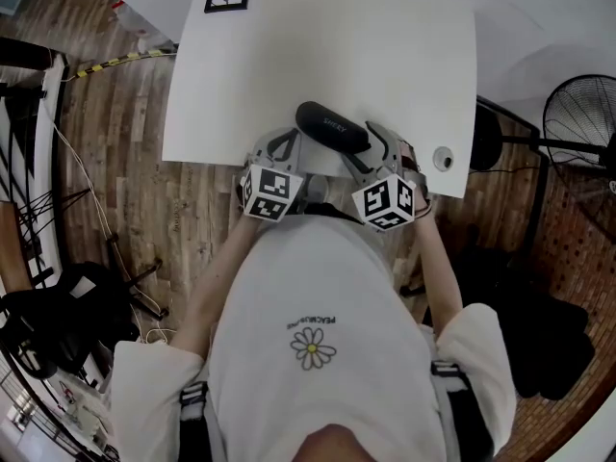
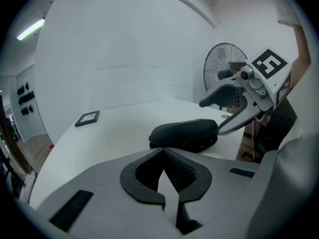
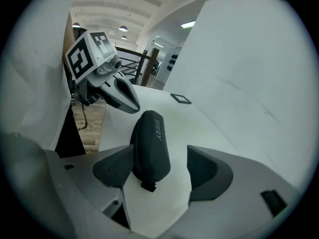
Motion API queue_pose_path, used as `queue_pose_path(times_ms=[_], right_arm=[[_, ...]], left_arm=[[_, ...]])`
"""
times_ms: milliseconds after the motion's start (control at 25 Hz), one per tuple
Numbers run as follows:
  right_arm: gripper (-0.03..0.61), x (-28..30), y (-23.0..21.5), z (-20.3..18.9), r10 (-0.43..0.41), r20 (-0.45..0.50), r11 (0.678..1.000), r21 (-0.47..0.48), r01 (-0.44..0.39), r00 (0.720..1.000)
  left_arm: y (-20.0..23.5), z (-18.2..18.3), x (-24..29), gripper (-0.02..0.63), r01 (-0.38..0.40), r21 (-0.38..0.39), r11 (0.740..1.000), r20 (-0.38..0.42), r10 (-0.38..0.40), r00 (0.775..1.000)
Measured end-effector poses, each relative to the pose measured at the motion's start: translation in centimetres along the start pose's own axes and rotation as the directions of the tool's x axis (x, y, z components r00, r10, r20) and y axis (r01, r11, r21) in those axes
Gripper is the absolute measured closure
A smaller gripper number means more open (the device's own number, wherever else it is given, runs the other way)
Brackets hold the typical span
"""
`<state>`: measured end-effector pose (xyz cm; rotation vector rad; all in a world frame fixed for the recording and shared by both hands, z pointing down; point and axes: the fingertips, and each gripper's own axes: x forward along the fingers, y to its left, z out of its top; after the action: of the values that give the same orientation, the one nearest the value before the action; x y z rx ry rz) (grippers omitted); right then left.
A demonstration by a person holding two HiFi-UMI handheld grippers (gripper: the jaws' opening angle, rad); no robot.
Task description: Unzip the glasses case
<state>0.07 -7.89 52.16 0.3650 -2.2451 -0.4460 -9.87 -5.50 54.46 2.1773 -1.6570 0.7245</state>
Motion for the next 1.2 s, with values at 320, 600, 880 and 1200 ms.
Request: queue_pose_path(times_ms=[320,600,880,1200], right_arm=[[0.290,-0.2,-4.8,-0.8,-0.132,-0.023,0.991,0.027,0.133,0.991],[0.290,1.7,-9.4,-0.2,-0.233,-0.045,0.972,0.021,0.234,0.972],[0.290,4.6,-12.7,2.1,-0.288,-0.037,0.958,-0.009,0.288,0.957],[0.290,7.0,-13.9,3.6,-0.294,-0.023,0.950,0.098,0.295,0.956]], left_arm=[[-0.4,0.3,0.5,0.600,0.014,0.025,1.000,-0.005,-0.014,1.000],[-0.6,-0.1,0.6,0.600,0.014,0.031,0.999,-0.022,-0.014,1.000],[0.1,-0.2,0.4,0.600,-0.011,0.023,1.000,-0.031,0.012,0.999],[0.6,-0.8,0.2,0.600,-0.033,-0.001,0.999,-0.041,0.033,0.999]])
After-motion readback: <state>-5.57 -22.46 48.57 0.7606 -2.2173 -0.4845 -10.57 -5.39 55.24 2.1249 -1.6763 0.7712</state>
